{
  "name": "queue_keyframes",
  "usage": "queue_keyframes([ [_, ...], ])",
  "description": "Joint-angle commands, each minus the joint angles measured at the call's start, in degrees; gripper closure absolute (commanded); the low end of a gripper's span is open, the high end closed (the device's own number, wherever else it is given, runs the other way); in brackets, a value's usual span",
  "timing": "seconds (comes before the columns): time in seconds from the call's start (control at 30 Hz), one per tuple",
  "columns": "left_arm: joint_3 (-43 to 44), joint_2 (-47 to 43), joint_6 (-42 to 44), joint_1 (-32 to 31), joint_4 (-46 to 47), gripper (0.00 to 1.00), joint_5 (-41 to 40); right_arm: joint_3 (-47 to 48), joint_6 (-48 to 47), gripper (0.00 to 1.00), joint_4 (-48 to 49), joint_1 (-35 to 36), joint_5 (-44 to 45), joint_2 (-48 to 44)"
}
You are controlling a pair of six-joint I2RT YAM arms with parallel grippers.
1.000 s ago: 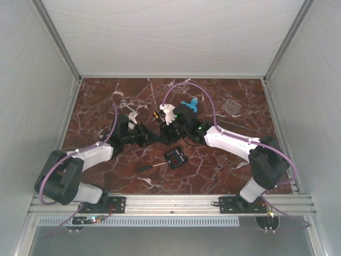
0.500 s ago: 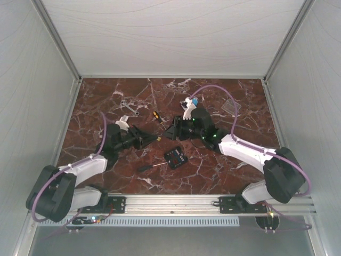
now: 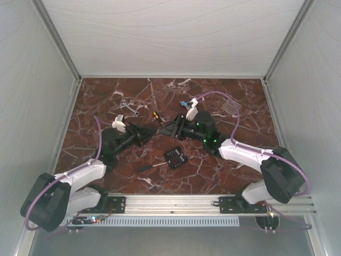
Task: Snap on the fuse box
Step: Pick up the fuse from the center of the board.
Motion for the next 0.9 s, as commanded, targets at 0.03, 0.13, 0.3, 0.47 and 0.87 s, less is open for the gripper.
queue_keyframes([
  [0.03, 0.6, -0.4, -4.3, -1.7, 6.7, 1.0, -2.4, -1.2, 4.7, 0.59, 8.3, 0.0, -0.3, -1.1],
  [0.13, 0.0, 0.0, -5.6, -2.1, 7.9, 1.0, -2.9, -1.2, 5.5, 0.62, 9.7, 0.0, -0.8, -0.8],
  [0.3, -0.4, 0.7, -6.5, -2.3, 9.1, 1.0, -3.0, -1.4, 6.7, 0.71, 11.7, 0.0, -1.3, 0.0],
  [0.47, -0.9, 1.4, -7.1, -2.7, 10.5, 1.0, -2.9, -1.7, 7.0, 0.78, 13.4, 0.0, -1.3, 0.1],
  [0.87, -2.2, 2.8, -8.8, -3.1, 14.7, 1.0, -2.9, -0.9, 6.9, 0.96, 13.9, 0.0, -2.3, 0.7],
])
